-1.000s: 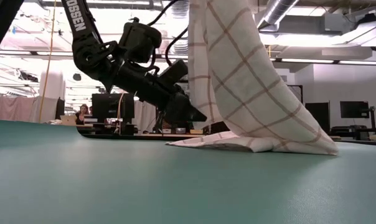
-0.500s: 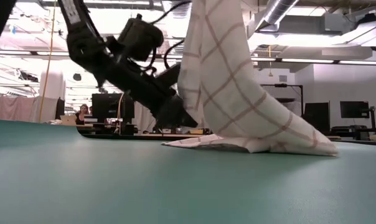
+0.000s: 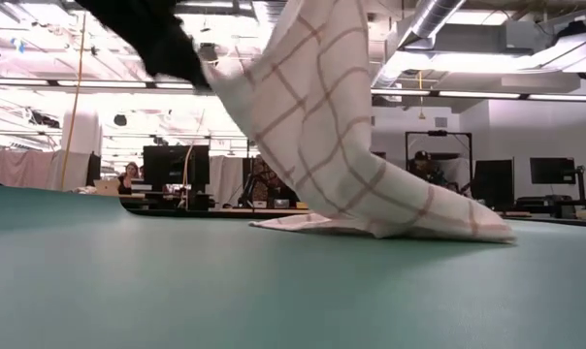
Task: Roll towel into tight, uniform cylinder
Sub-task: Fold the white towel
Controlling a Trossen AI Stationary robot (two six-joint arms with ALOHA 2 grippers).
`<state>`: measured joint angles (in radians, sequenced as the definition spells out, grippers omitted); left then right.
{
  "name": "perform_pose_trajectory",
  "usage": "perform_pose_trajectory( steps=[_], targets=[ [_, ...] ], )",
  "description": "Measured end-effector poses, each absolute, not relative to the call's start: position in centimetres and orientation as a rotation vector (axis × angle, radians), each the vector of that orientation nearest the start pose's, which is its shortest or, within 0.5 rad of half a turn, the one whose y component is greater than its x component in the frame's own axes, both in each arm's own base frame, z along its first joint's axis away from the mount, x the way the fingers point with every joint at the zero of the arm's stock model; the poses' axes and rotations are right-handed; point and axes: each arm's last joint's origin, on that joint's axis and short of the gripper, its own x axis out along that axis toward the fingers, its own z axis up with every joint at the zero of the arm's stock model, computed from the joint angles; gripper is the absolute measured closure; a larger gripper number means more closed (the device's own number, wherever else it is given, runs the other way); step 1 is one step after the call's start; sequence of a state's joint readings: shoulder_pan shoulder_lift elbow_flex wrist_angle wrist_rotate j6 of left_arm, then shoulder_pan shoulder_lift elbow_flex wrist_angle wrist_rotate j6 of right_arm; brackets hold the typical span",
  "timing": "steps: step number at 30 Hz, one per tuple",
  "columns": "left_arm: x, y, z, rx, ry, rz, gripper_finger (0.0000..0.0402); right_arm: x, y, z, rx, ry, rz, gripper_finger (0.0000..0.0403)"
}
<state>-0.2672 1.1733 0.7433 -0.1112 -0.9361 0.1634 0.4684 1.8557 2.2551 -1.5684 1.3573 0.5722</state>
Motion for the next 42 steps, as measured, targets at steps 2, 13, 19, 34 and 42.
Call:
perform_pose_trajectory(
  steps=[2,13,19,34,42],
  targets=[
    [21.8,-4.5,27.5,0.479,0.44,0.662,0.0401,30.5,11.6,44.0,-0.453,0.459,-0.963,0.0402],
    [14.8,-3.6,37.6,0.595,0.301,0.945,0.0401,30.5,9.4,46.7,-0.643,0.431,-1.126,0.0401],
    [14.5,-3.5,42.1,0.629,0.304,0.962,0.0401,30.4,9.6,48.6,-0.641,0.426,-1.121,0.0402],
    [13.8,3.1,46.4,0.875,0.242,1.024,0.0401,28.5,-4.9,51.7,-0.512,0.584,-1.468,0.0402],
    [13.9,11.6,47.0,1.108,0.119,1.095,0.0401,29.1,-15.9,54.3,-0.386,0.364,-1.43,0.0402]
  ],
)
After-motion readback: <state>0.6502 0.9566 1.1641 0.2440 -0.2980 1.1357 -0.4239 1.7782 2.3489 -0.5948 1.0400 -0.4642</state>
